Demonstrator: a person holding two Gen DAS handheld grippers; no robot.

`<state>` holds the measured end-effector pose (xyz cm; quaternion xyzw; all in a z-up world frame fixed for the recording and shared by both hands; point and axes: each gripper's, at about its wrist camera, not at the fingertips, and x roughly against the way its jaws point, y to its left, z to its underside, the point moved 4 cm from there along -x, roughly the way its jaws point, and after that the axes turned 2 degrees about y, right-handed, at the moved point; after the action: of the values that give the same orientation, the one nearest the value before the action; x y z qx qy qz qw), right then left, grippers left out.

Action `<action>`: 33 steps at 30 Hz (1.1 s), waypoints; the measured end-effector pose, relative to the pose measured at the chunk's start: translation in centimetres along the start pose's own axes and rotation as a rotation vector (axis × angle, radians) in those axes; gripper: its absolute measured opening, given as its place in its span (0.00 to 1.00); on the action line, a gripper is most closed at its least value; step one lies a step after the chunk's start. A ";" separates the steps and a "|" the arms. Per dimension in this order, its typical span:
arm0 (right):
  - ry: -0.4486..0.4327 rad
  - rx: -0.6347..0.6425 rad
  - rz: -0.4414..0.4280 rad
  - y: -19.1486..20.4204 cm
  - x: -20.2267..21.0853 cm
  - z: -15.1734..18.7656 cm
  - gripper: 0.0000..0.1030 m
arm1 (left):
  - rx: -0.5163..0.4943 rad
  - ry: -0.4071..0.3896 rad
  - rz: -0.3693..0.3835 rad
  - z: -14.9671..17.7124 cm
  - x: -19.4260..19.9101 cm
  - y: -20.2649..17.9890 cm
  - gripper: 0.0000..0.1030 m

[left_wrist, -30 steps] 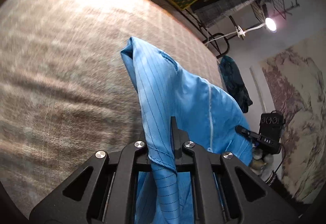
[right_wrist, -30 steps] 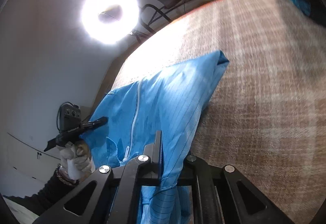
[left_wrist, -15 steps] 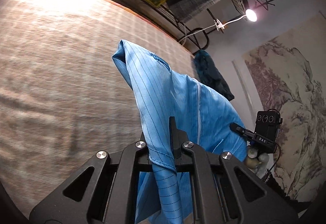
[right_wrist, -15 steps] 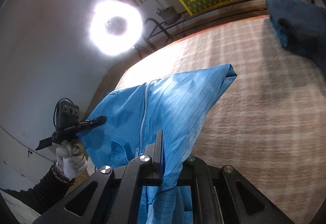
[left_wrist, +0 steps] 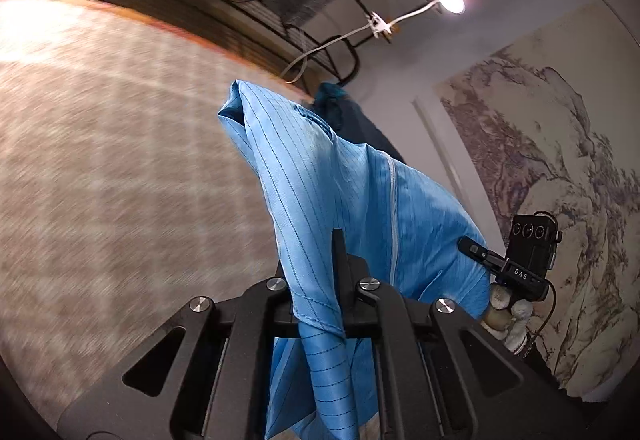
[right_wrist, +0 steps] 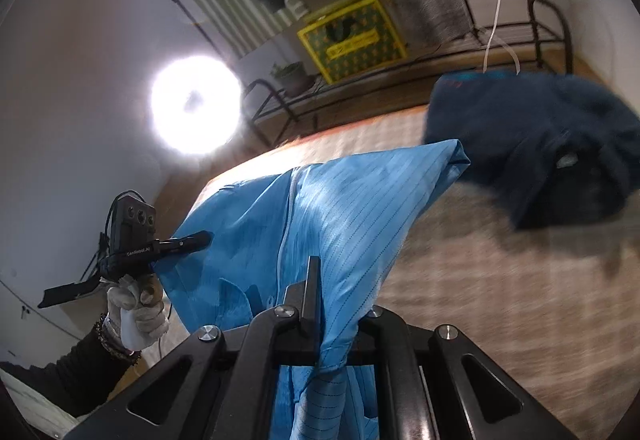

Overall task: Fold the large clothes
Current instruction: 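Lift the coat and carry it toward the bed's head with both tools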

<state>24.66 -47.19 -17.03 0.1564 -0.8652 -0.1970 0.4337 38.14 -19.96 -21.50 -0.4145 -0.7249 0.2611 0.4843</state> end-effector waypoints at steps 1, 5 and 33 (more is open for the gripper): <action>-0.010 0.007 0.013 -0.6 0.7 -0.4 0.03 | -0.009 0.001 0.007 -0.6 -0.8 -0.6 0.04; -0.049 0.005 0.049 -2.9 2.9 -2.0 0.02 | -0.053 0.005 0.030 -3.3 -4.2 -3.5 0.04; -0.201 0.018 0.340 -22.8 7.2 -19.1 0.02 | -0.193 0.020 0.046 -16.9 -29.5 -13.1 0.04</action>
<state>38.33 -74.19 -12.50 -0.0086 -0.9199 -0.1279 0.3706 54.64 -52.38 -18.94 -0.4783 -0.7323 0.1969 0.4431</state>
